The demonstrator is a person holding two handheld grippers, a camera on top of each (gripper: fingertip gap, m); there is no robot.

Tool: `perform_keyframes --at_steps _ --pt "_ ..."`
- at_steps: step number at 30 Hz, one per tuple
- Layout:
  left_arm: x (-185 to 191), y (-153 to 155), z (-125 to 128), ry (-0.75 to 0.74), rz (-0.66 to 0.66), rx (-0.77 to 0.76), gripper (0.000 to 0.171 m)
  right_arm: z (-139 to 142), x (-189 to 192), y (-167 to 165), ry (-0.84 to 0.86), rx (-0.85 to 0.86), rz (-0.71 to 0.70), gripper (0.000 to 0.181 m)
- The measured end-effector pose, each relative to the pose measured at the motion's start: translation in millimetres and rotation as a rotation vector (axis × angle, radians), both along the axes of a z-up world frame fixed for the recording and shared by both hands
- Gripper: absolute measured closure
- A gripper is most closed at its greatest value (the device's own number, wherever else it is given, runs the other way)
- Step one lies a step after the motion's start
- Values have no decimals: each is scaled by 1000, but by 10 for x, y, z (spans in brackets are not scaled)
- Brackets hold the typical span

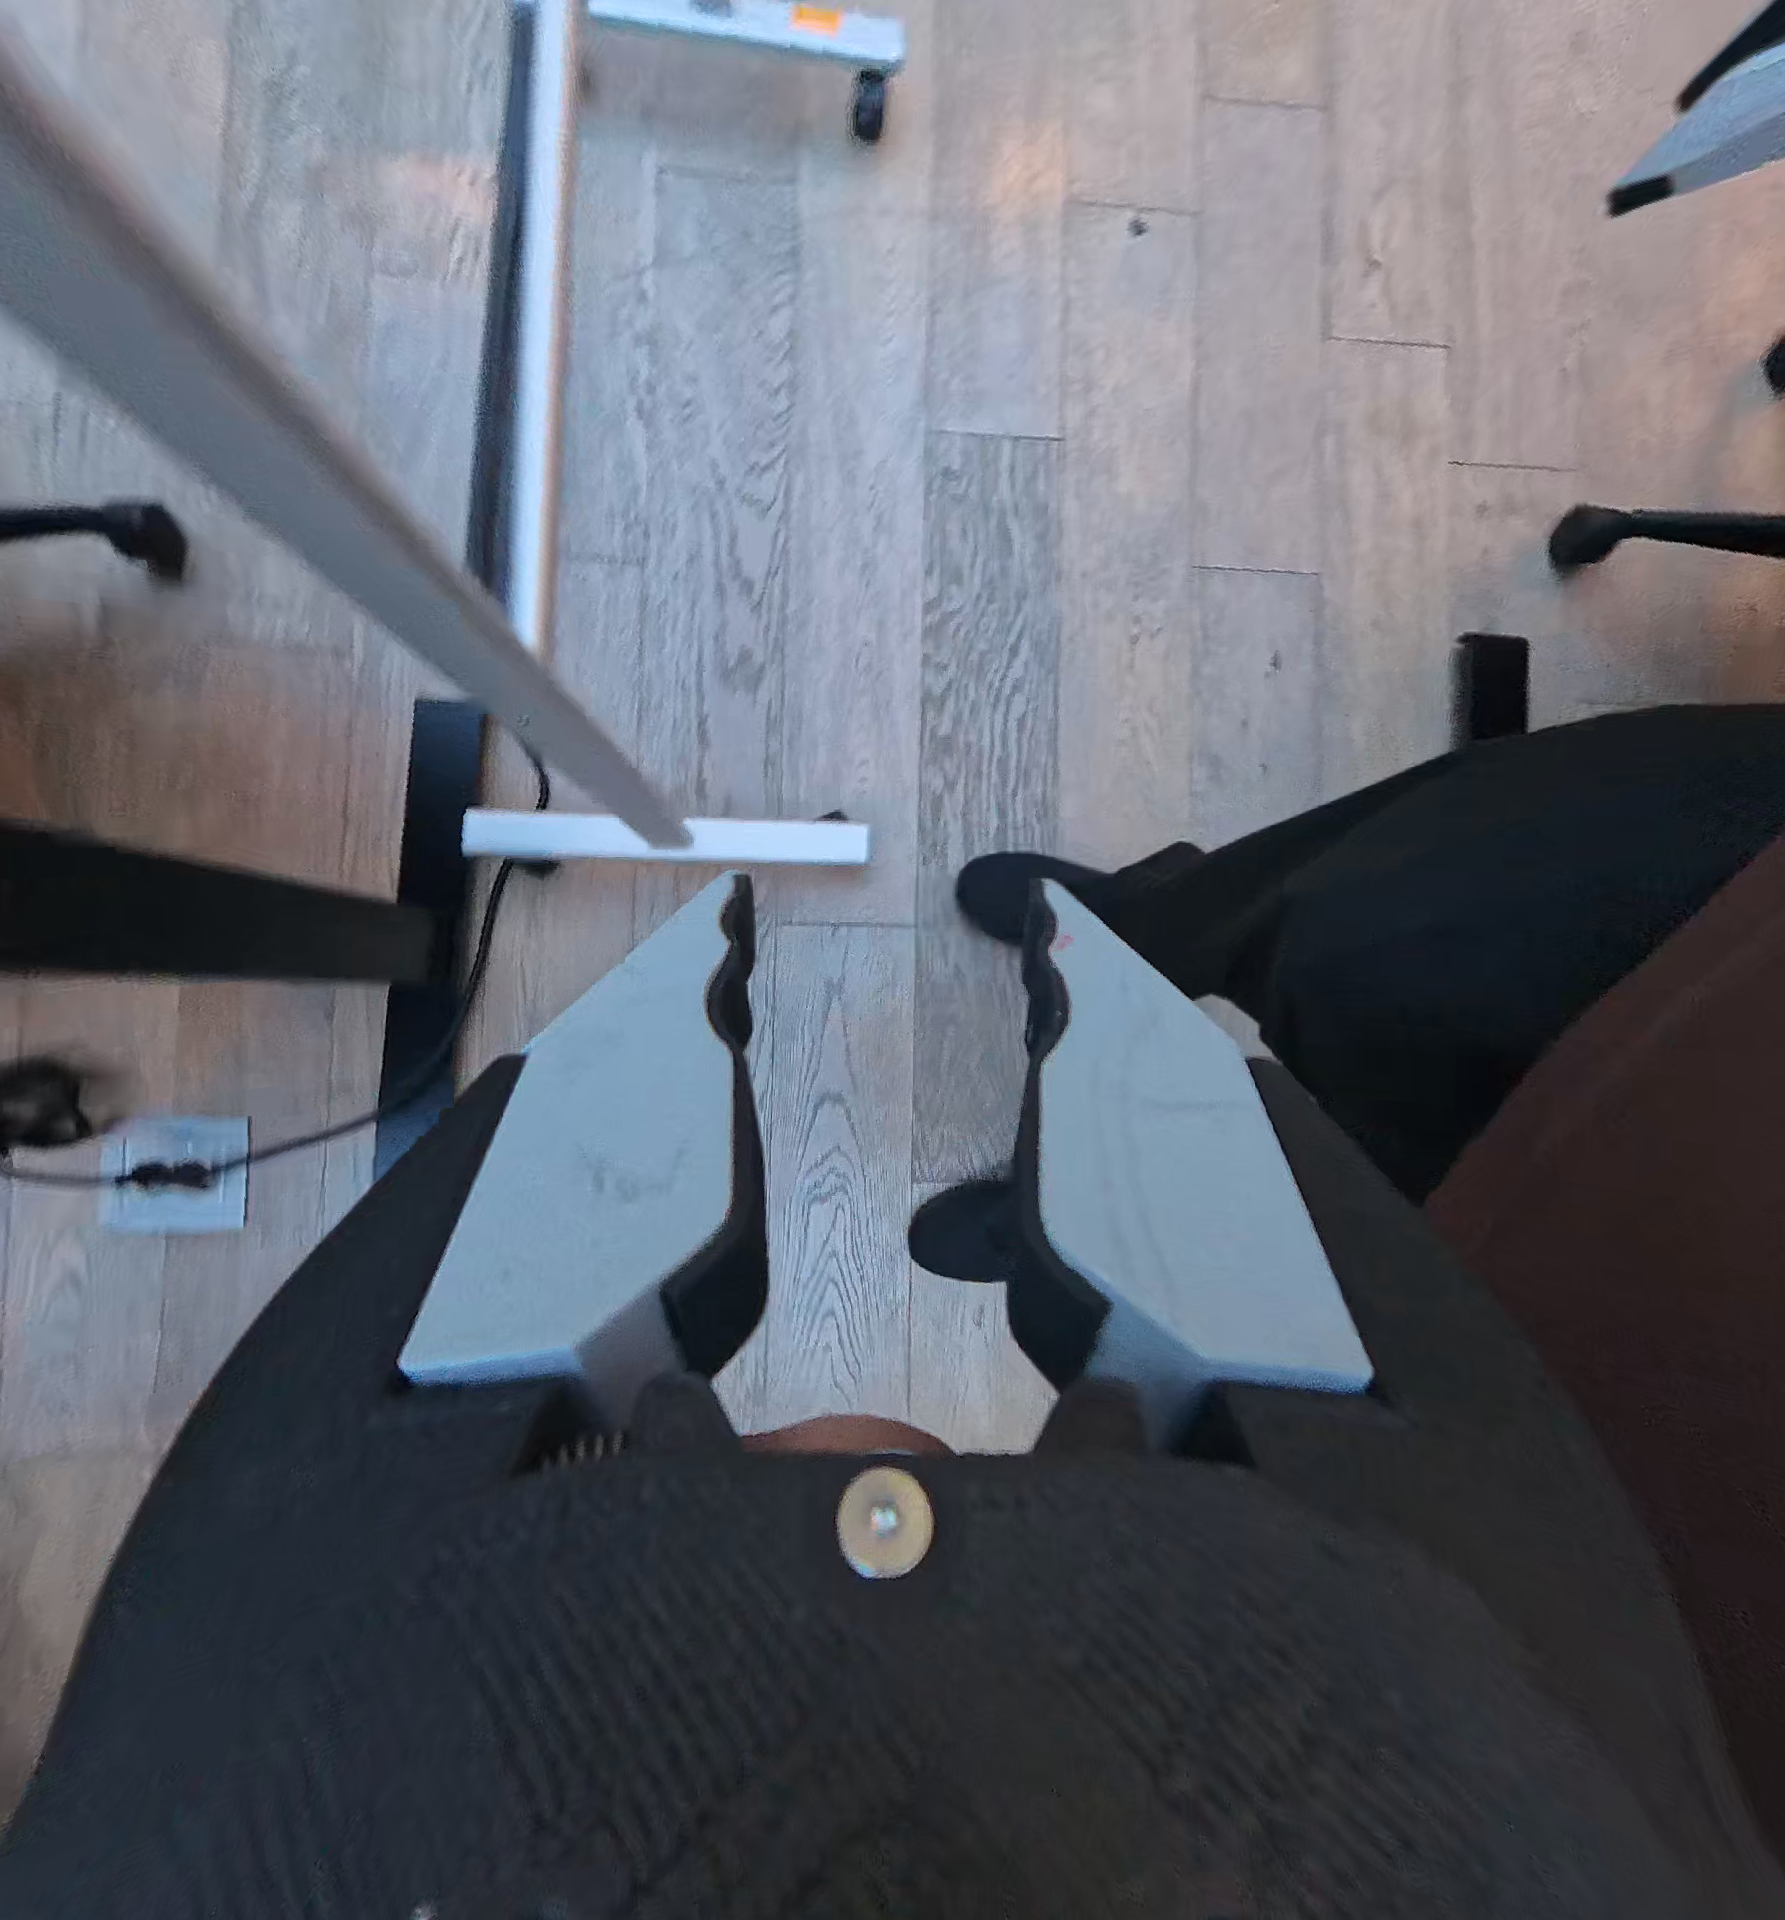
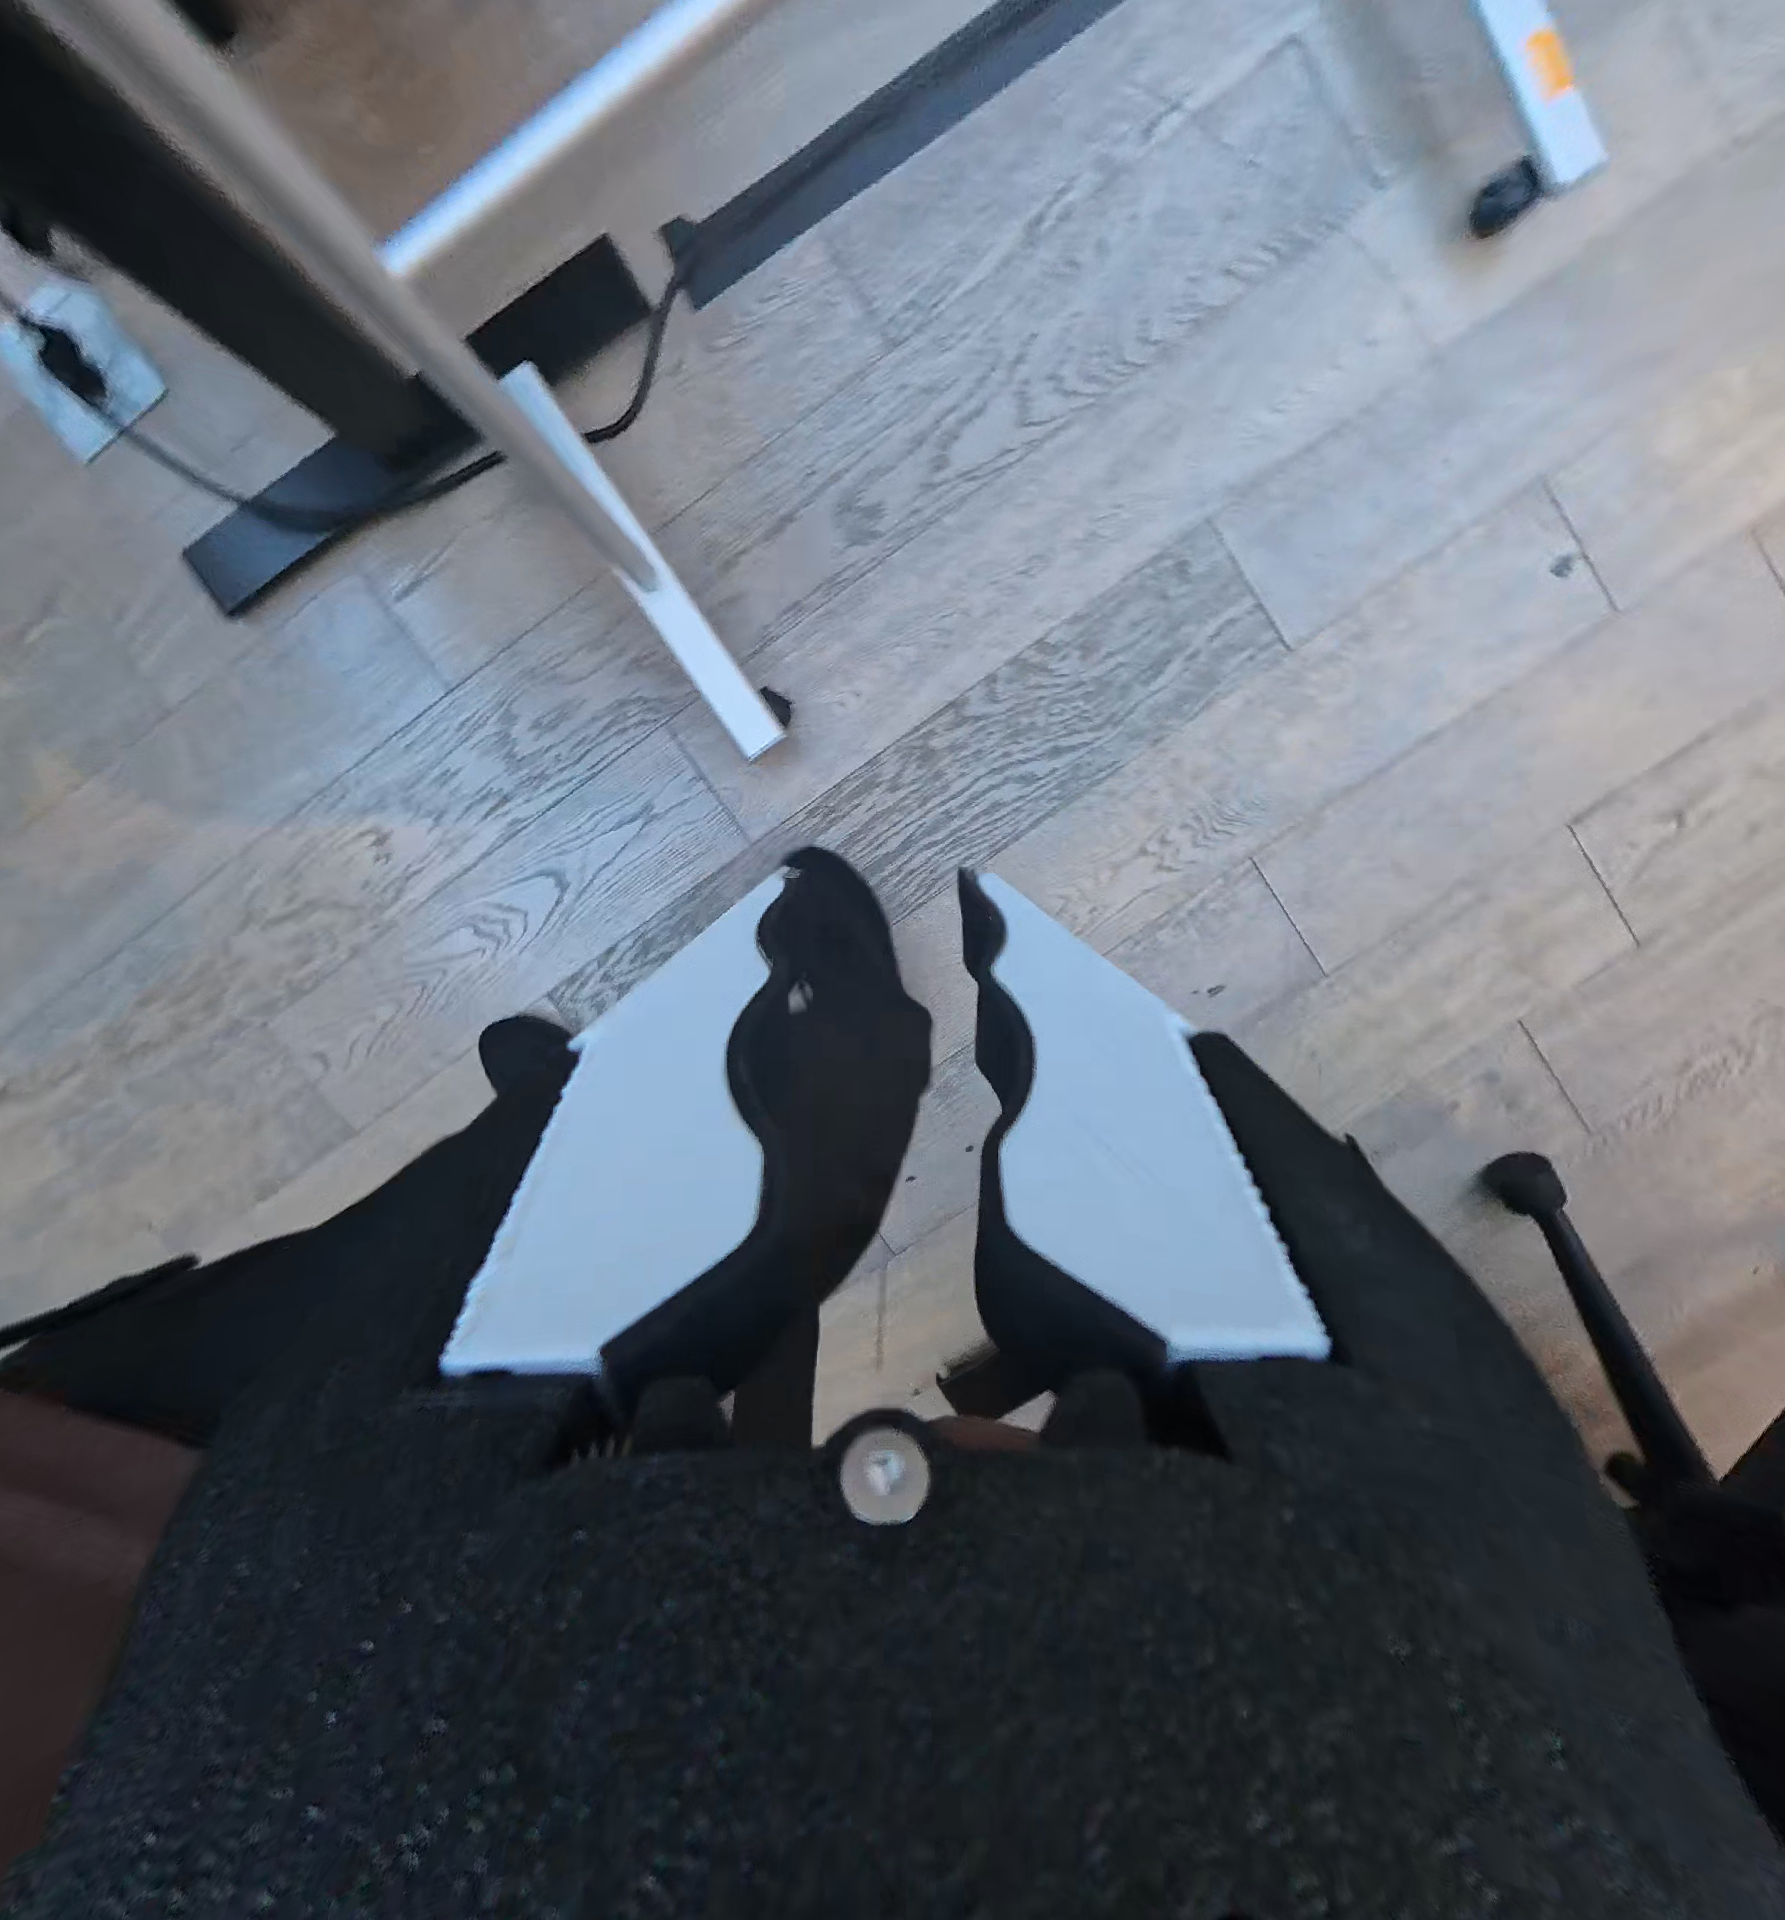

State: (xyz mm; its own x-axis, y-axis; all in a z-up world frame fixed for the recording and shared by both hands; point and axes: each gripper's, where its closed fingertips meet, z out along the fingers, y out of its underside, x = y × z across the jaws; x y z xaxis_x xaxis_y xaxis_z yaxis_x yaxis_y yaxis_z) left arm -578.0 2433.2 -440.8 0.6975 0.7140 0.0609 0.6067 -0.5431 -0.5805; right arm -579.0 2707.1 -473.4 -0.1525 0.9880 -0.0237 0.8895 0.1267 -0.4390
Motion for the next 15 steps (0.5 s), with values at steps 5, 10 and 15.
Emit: perform_keyframes --at_steps 5,10,15 --pt "55 980 133 42 -234 -13 118 119 34 778 73 -11 -134 150" --pt "59 2253 16 -16 -378 6 110 182 16 1630 132 -122 -199 139" --pt "-126 3637 -10 -87 -475 56 102 371 -192 2477 240 -192 -98 133"
